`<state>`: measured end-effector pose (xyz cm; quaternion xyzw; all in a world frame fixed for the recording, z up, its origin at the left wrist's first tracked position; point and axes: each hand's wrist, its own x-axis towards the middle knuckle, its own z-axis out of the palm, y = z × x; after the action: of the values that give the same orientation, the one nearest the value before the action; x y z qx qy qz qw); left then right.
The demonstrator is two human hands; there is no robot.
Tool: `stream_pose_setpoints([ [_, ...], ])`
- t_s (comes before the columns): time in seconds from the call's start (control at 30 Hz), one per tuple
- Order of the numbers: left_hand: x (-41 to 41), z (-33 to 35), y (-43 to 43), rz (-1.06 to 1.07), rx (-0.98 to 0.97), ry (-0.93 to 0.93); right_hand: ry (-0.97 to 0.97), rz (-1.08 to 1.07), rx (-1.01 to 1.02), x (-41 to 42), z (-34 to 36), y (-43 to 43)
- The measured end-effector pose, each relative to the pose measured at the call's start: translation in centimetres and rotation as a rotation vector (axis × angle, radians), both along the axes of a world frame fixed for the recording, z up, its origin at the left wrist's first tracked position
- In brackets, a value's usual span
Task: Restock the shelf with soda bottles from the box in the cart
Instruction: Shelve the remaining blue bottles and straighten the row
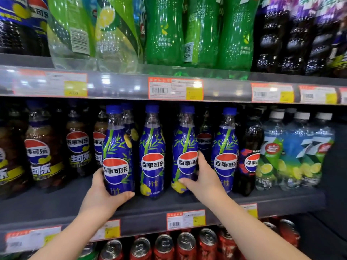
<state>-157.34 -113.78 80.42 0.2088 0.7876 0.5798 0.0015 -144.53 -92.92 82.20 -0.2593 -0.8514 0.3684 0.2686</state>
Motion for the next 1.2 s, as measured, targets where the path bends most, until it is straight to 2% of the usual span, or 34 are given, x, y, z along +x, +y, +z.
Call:
stream_pose_setpoints([
  [0.13, 0.5, 0.4, 0.0, -0.032, 0.071, 0.007, 0.095, -0.049, 0.108, 2.2, 0.7, -1.0],
  [0.27, 0.4, 0.3, 0.1, -0.036, 0.104, 0.021, 0.245, -0.218, 0.237, 6.0, 1.4, -0.2],
  [0.43, 0.2, 0.2, 0.5, -0.004, 0.061, 0.044, 0.071, -0.375, 0.219, 7.7, 0.7, 2.0],
  [0.53, -0.3, -0.2, 0.4, 0.004, 0.05, 0.033, 0.002, -0.357, 0.2, 7.4, -0.4, 2.7],
  [1.2, -0.1, -0.2, 0.4, -0.014, 0.047, 0.032, 0.044, -0.241, 0.055, 2.8, -0.7, 4.9],
])
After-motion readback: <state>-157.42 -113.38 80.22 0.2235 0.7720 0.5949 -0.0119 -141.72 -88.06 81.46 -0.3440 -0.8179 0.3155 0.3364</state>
